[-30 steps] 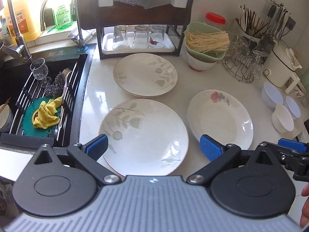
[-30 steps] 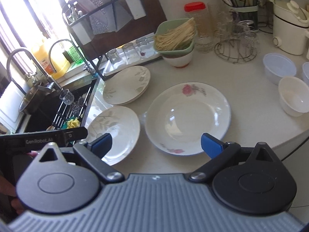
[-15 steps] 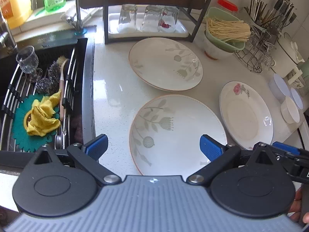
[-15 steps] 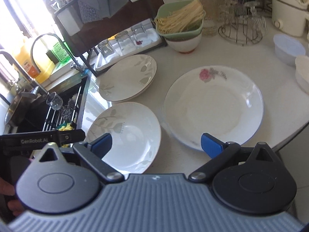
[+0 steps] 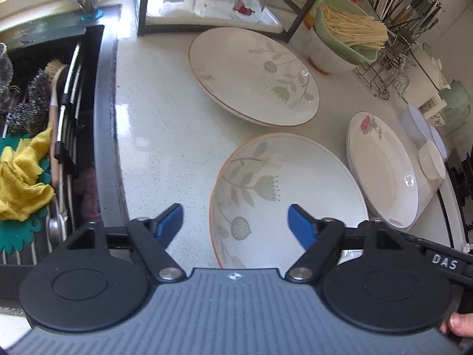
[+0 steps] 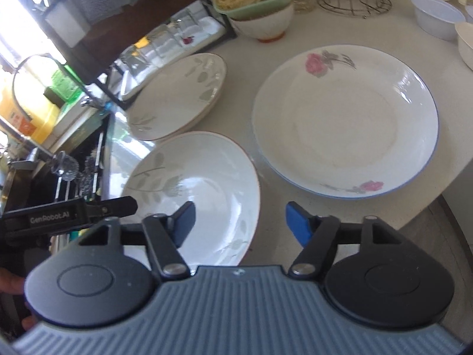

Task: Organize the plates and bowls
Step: 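Close the left gripper on the leaf plate rim while the right gripper closes beside it, then lift the leaf plate with both grippers and carry it over the rose plate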

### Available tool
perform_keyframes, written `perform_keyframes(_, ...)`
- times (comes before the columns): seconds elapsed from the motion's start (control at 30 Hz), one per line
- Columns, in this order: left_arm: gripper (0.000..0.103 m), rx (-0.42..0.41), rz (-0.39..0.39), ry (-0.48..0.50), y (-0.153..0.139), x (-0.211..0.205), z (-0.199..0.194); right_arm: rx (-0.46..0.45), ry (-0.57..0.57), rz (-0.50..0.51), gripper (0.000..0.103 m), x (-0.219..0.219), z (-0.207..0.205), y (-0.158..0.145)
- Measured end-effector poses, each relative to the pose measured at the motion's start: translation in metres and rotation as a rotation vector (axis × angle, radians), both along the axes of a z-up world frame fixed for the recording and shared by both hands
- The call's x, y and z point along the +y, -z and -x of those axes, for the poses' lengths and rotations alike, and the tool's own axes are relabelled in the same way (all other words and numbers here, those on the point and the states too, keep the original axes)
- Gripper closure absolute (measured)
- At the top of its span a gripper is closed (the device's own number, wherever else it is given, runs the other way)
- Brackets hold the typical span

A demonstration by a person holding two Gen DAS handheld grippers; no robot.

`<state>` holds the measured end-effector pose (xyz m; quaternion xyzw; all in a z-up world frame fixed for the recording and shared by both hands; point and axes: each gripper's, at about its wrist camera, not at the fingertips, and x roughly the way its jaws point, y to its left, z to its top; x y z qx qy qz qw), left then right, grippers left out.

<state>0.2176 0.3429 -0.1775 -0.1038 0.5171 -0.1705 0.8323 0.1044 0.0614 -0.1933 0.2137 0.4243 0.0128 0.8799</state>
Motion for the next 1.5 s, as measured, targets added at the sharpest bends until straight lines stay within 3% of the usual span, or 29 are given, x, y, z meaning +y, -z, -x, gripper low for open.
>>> perform_keyframes(0.07,0.049,0.000,0.009,-0.004,0.005,0.001,-0.005,0.024,0.016,0.009,0.041,0.000,-0.005,0.005)
perform_keyframes(0.17,0.064,0.004,0.040,-0.003,0.013,0.005,-0.011,0.035,0.036,0.029,0.056,0.000,-0.011,0.011)
perform_keyframes(0.23,0.069,0.007,0.059,-0.005,0.018,0.008,-0.013,0.044,0.037,0.033,0.071,0.002,-0.014,0.016)
perform_keyframes(0.33,0.075,0.040,0.092,-0.025,0.024,0.011,-0.012,0.037,0.016,0.039,0.084,0.008,-0.017,0.021)
perform_keyframes(0.43,0.075,0.012,0.055,-0.018,0.022,0.008,-0.008,0.030,0.023,0.053,0.084,0.013,-0.018,0.020)
perform_keyframes(0.53,0.075,0.024,0.068,-0.028,0.023,0.010,-0.010,0.029,0.021,0.044,0.084,0.013,-0.019,0.019)
perform_keyframes(0.63,0.075,-0.011,0.016,0.012,0.017,0.010,-0.010,0.035,0.002,0.027,0.085,0.012,-0.020,0.019)
perform_keyframes(0.73,0.075,0.010,0.072,-0.012,0.012,0.021,-0.014,0.034,-0.010,0.008,0.086,0.013,-0.019,0.016)
perform_keyframes(0.97,0.075,0.057,0.104,-0.010,-0.017,0.024,-0.017,0.037,-0.022,-0.028,0.086,0.007,-0.015,-0.008)
perform_keyframes(1.23,0.075,0.092,0.119,0.049,-0.067,0.007,-0.023,0.018,0.019,-0.043,0.086,-0.010,-0.002,-0.059)
perform_keyframes(1.5,0.075,0.109,0.173,0.097,-0.070,-0.027,-0.047,-0.035,0.082,-0.085,0.086,-0.043,0.004,-0.065)
